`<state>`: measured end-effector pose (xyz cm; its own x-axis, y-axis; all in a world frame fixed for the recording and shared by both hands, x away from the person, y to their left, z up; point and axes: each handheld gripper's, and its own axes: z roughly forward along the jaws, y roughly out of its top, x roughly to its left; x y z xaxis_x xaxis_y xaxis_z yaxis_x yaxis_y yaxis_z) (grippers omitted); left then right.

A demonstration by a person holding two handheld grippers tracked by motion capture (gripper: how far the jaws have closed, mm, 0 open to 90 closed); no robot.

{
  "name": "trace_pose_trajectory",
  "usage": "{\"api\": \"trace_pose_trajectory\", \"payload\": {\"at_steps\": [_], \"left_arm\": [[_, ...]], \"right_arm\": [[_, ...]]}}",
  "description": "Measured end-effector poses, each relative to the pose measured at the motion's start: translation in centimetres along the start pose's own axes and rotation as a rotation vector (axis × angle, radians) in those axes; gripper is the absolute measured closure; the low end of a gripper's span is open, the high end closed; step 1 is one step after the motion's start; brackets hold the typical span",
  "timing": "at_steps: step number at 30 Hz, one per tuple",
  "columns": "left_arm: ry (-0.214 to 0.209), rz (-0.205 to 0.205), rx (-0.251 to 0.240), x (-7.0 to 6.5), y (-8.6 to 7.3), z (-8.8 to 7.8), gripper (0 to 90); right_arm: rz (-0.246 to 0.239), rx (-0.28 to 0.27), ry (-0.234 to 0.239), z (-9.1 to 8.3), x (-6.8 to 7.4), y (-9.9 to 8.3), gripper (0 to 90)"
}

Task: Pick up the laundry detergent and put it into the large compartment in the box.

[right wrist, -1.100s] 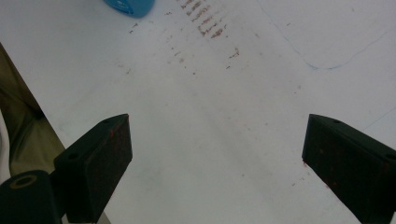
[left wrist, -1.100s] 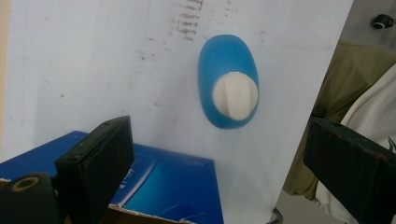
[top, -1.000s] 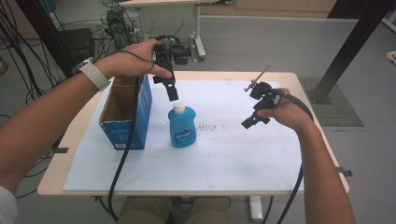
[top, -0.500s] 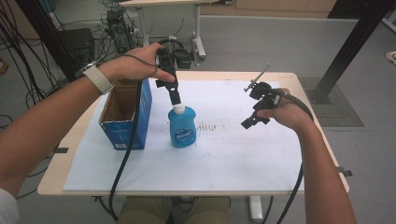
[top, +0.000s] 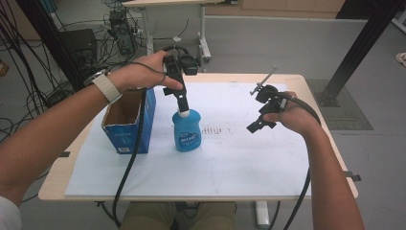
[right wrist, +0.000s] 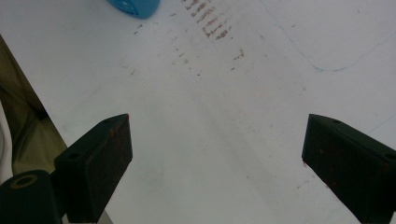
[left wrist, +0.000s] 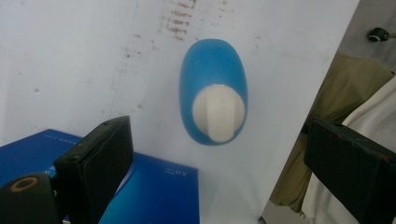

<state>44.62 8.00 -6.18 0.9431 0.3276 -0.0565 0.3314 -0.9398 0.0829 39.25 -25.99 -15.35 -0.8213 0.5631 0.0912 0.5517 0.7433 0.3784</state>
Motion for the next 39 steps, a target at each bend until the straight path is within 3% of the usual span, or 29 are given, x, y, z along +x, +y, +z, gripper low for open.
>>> {"api": "trace_pose_trajectory", "payload": {"at_steps": [24, 39], "left_arm": [[0.002, -0.025, 0.025, -0.6, 1.0, 3.5, 9.7], [0.011, -0.032, 0.024, -0.7, 1.1, 4.3, 9.8]], "right_arm": [[0.001, -0.003, 0.006, 0.3, 0.1, -0.1, 8.5], [0.001, -0.005, 0.008, 0.5, 0.1, -0.2, 8.5]]}}
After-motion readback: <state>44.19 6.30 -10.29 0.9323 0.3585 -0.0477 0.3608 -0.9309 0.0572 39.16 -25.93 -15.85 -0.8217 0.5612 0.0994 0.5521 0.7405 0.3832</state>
